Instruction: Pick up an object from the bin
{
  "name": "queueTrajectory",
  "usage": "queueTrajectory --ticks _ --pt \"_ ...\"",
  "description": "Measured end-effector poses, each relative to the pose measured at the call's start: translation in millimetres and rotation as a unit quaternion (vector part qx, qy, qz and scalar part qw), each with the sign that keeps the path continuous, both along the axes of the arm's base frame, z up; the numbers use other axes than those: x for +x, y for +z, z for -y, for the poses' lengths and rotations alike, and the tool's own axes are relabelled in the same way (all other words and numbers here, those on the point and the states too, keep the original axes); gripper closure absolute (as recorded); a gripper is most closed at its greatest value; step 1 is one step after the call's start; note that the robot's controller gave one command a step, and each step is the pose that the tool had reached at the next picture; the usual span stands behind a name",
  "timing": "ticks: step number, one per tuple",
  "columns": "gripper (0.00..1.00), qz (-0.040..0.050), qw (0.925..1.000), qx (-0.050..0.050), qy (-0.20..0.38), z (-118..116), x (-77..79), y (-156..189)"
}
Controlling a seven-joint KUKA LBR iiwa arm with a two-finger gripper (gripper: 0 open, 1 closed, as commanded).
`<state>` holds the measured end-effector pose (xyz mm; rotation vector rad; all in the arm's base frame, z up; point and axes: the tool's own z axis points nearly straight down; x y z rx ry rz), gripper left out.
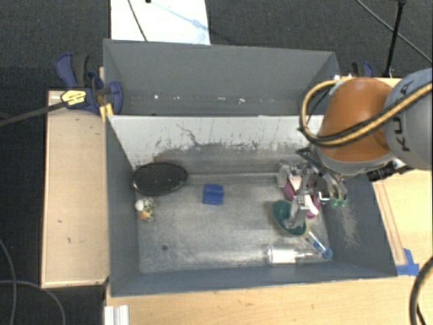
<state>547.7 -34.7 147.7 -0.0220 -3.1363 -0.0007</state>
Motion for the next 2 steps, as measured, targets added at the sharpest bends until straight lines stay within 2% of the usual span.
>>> queueTrajectory --ticks 1,2 --pt "0.00 0.0014 1.0000 0.002 -0.006 44.3 7.2 -76.2" --pt "0.00 0.0065 0.9995 0.000 -0.030 34.1 -8.6 -69.7"
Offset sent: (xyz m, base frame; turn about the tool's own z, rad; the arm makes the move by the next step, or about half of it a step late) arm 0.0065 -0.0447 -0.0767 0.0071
